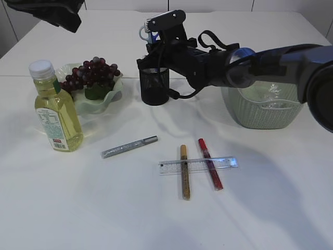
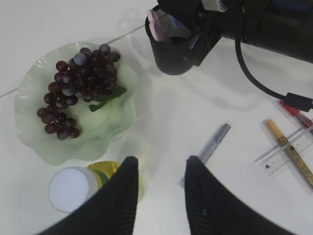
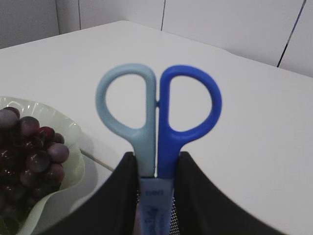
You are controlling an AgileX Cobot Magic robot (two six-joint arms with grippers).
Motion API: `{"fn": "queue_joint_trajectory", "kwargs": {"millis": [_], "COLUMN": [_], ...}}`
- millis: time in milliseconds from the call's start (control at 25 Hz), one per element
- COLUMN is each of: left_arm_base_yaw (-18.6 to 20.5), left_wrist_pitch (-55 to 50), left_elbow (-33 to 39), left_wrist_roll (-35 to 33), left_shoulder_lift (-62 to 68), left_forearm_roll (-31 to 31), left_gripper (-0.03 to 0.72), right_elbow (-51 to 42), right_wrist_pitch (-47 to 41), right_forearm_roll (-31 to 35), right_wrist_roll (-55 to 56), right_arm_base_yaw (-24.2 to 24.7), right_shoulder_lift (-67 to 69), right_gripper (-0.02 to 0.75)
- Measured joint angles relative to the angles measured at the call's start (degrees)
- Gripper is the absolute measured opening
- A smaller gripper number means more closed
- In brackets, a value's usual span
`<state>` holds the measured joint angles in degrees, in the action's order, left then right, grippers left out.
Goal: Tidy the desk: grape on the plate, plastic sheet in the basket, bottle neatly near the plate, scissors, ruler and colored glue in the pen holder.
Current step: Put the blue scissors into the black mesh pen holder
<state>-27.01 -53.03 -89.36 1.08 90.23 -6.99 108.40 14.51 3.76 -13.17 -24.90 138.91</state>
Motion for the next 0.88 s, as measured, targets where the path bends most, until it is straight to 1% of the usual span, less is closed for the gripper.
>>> {"fn": "queue_joint_trajectory", "kwargs": {"millis": [480, 880], "left_arm_base_yaw": [0.0, 0.0], "left_wrist_pitch": [0.0, 0.0], "left_elbow": [0.0, 0.0], "left_wrist_roll": [0.0, 0.0], "left_shoulder_lift": [0.0, 0.0], "left_forearm_roll": [0.64, 0.64], "left_gripper": [0.24, 0.24], "right_elbow": [0.0, 0.0], "right_wrist_pitch": [-0.11, -0.25], "right_forearm_roll": [-5.46, -6.86], "right_wrist_roll": [2.55, 2.76], "right_arm_base_yaw": [0.0, 0.0], "right_shoulder_lift": [1.84, 1.84], "right_gripper": [0.197, 0.197]}}
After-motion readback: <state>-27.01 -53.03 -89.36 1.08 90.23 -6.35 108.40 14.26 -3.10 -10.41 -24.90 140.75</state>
